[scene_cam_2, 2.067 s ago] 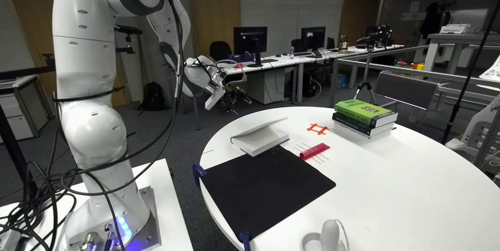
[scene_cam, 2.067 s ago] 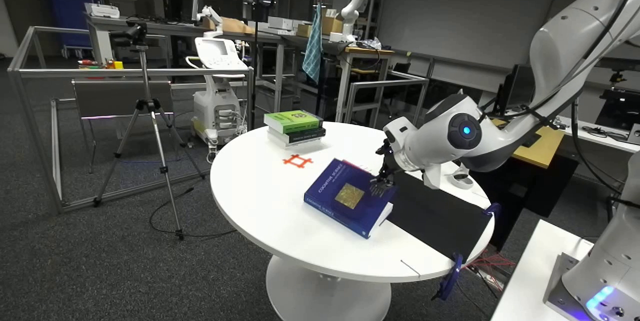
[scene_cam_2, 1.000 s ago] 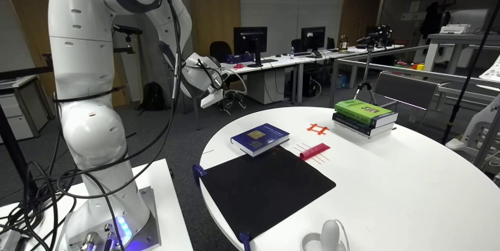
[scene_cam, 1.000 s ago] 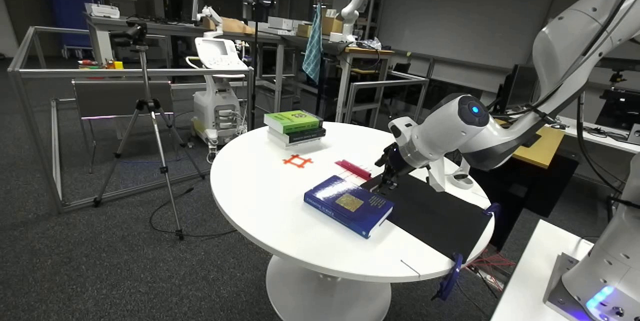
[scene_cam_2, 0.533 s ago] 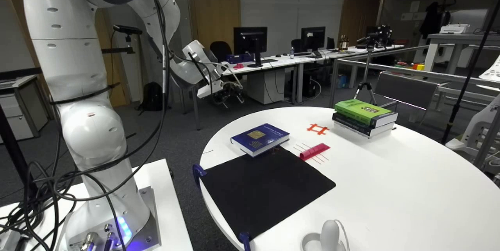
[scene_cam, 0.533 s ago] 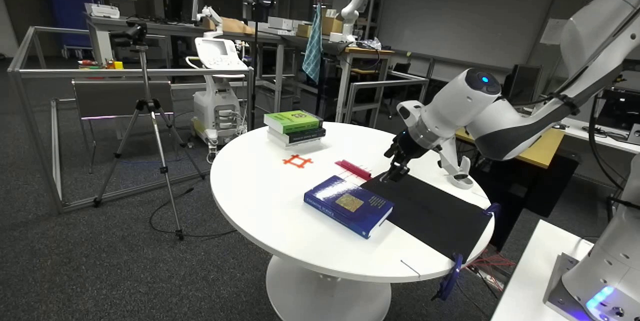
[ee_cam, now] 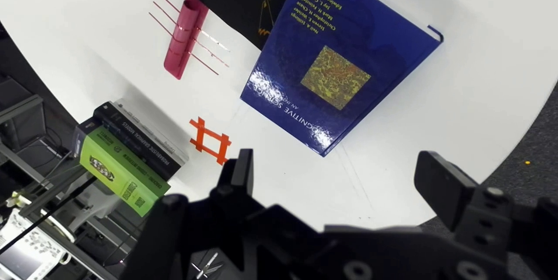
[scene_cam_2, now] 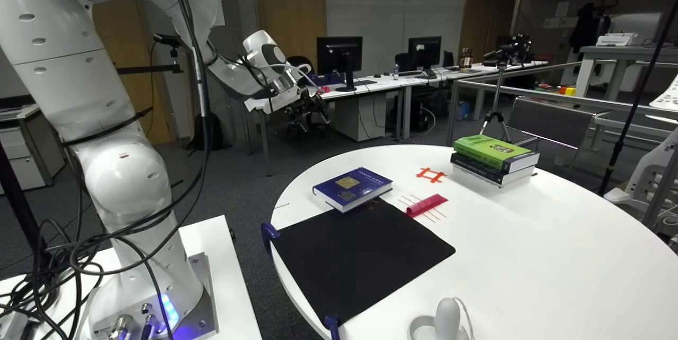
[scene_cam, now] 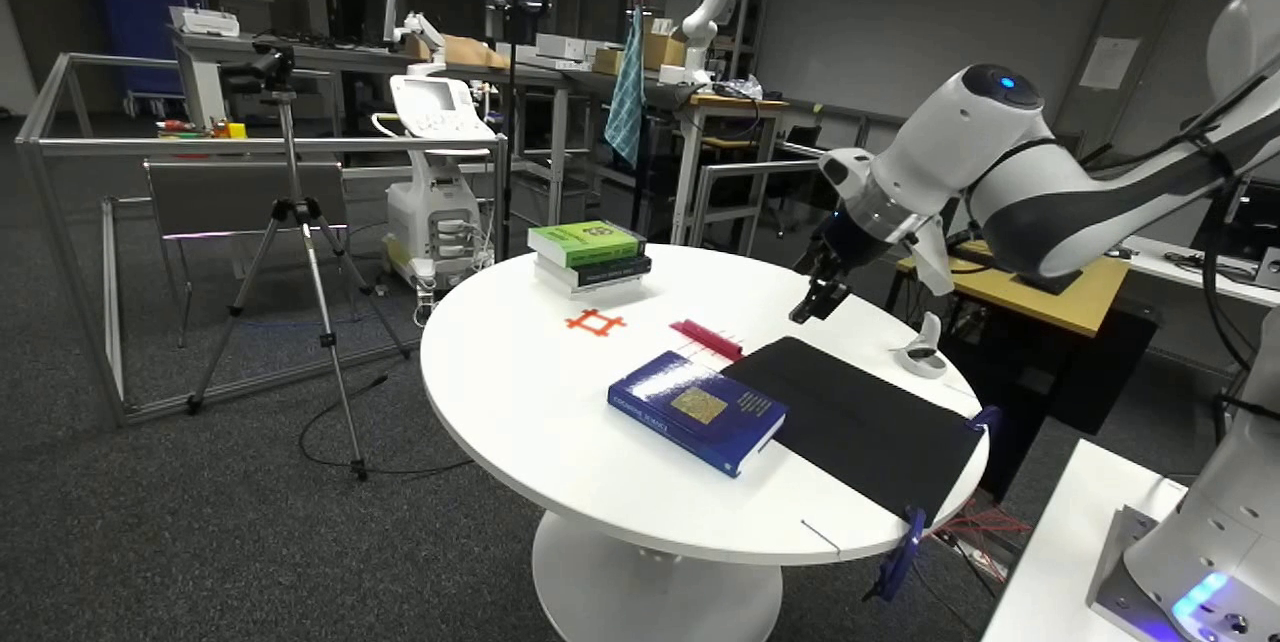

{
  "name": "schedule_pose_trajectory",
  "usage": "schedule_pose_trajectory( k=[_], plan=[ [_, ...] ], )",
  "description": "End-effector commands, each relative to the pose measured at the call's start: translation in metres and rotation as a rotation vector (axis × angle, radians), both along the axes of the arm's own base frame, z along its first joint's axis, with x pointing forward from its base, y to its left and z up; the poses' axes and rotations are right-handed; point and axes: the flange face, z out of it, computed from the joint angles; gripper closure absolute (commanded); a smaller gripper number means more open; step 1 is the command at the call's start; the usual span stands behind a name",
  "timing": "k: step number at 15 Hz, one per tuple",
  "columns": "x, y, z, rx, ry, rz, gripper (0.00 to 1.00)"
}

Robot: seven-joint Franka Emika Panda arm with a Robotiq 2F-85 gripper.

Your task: Close the book

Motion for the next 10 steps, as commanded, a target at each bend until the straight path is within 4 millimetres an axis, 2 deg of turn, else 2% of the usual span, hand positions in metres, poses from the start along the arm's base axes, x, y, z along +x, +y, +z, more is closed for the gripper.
schedule_pose_trajectory(
  k=[1,7,10],
  plan=[
    [-0.016,-0.014,0.034,-0.005,0.003,0.024,0.0],
    [-0.027,-0.03,0.07,0.036,0.007,0.043,0.0],
    [-0.03,-0.035,0.079,0.038,0.004,0.049,0.0]
  ],
)
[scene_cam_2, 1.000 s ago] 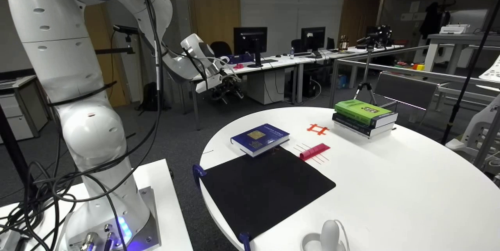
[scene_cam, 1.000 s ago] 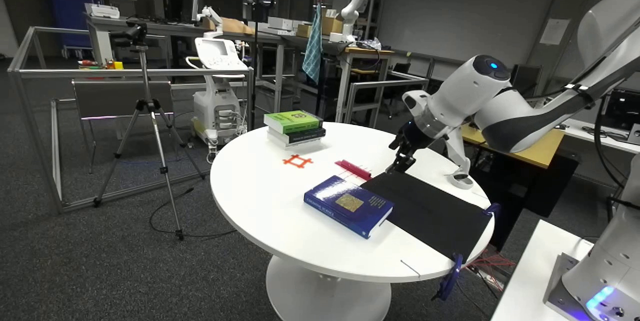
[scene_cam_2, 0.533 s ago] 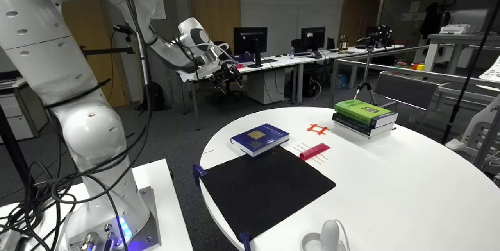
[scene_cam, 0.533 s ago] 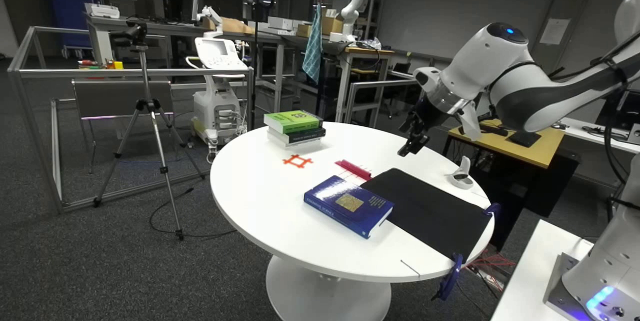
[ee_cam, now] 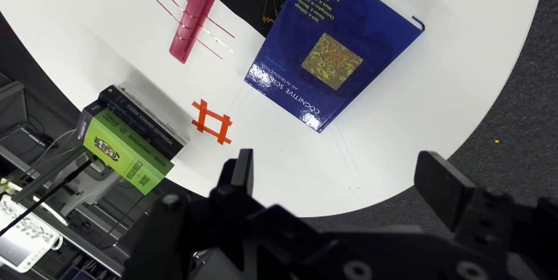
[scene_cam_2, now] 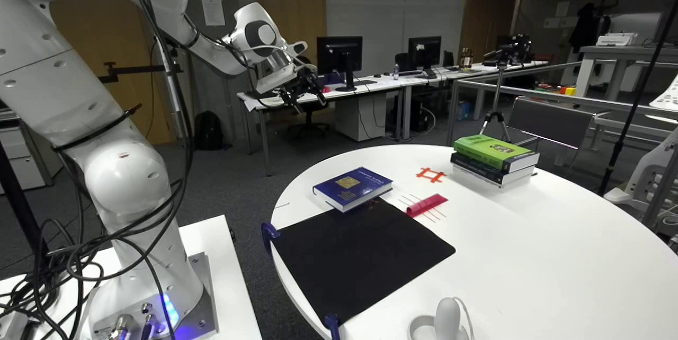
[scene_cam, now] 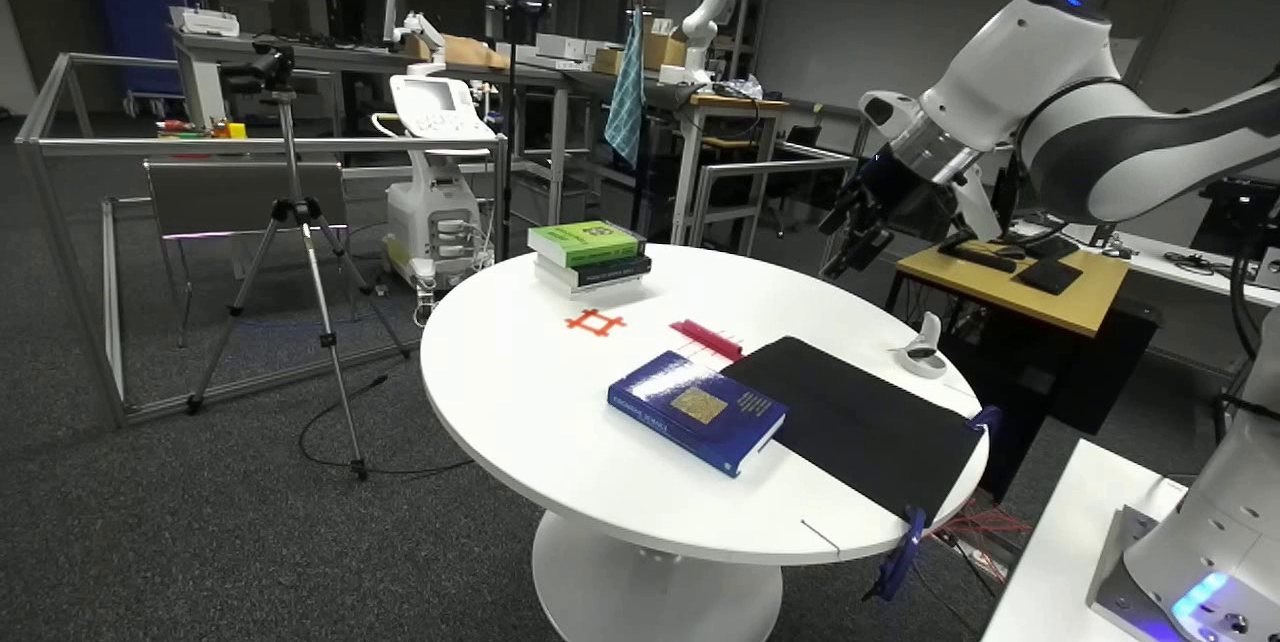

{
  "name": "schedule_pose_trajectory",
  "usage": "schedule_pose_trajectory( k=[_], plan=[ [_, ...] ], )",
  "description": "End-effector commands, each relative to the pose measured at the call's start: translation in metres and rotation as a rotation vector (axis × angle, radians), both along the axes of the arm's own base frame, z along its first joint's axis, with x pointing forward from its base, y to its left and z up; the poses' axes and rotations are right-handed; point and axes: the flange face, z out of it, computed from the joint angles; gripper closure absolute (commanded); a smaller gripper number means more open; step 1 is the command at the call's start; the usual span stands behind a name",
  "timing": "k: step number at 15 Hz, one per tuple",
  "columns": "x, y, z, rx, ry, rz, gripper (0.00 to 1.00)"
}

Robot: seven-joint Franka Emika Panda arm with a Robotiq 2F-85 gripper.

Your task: Close the book

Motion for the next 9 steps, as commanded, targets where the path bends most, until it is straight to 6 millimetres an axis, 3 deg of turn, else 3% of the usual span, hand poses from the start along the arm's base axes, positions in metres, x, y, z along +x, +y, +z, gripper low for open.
schedule_pose_trajectory(
  k=[1,3,9],
  plan=[
    [-0.0125,-0.0138,0.013,-0.012,-0.005,0.006,0.0],
    [-0.0047,-0.005,0.0078,-0.001,-0.009,0.0,0.0],
    [-0.0069,-0.0065,0.0075,-0.004,-0.009,-0.002,0.0]
  ],
)
